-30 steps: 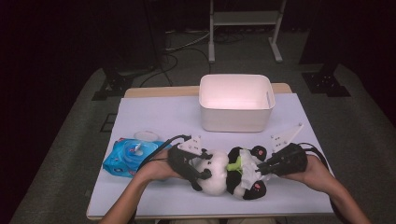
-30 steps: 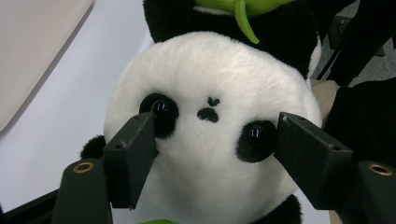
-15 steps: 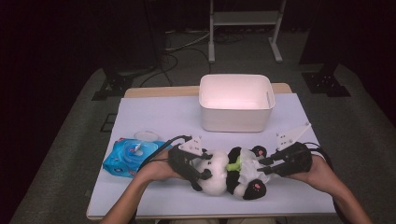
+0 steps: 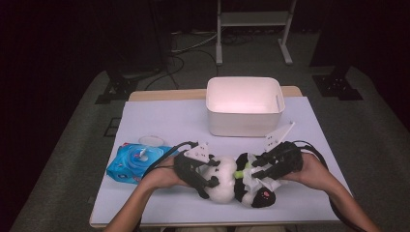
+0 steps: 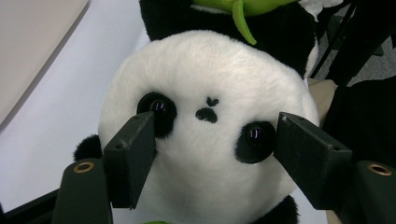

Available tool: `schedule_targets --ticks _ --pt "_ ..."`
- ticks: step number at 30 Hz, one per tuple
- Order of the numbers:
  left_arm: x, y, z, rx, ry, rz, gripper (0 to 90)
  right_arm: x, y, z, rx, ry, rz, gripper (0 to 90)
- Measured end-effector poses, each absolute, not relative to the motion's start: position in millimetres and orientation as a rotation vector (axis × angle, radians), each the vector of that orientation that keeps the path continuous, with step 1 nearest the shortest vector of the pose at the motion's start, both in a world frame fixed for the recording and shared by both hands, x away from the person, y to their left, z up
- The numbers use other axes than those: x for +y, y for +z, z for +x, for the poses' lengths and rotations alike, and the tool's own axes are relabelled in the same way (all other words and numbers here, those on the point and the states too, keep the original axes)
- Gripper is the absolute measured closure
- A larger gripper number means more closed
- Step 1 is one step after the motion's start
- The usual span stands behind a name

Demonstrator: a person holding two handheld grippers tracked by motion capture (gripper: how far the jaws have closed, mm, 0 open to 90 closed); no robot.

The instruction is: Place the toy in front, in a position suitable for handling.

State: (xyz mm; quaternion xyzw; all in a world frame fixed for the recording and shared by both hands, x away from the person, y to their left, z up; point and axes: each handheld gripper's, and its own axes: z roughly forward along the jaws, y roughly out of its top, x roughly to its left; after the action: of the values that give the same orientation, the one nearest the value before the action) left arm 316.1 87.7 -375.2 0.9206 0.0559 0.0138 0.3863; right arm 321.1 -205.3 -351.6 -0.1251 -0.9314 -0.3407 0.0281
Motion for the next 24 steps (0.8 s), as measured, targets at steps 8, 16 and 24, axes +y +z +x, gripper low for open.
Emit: schedule_targets --ticks 8,16,24 --pt "87 -375 315 0.140 0.038 2.350 29.0 -217 -352 315 -2.867 -1.041 -0.381 81.9" --pt "87 -374 316 0.137 0.033 2.354 29.4 -243 -363 306 -2.864 -1.075 -0.445 84.9" --pt "85 -375 314 0.145 0.018 2.341 31.9 -248 -364 303 -2.865 -1.089 -0.451 85.1"
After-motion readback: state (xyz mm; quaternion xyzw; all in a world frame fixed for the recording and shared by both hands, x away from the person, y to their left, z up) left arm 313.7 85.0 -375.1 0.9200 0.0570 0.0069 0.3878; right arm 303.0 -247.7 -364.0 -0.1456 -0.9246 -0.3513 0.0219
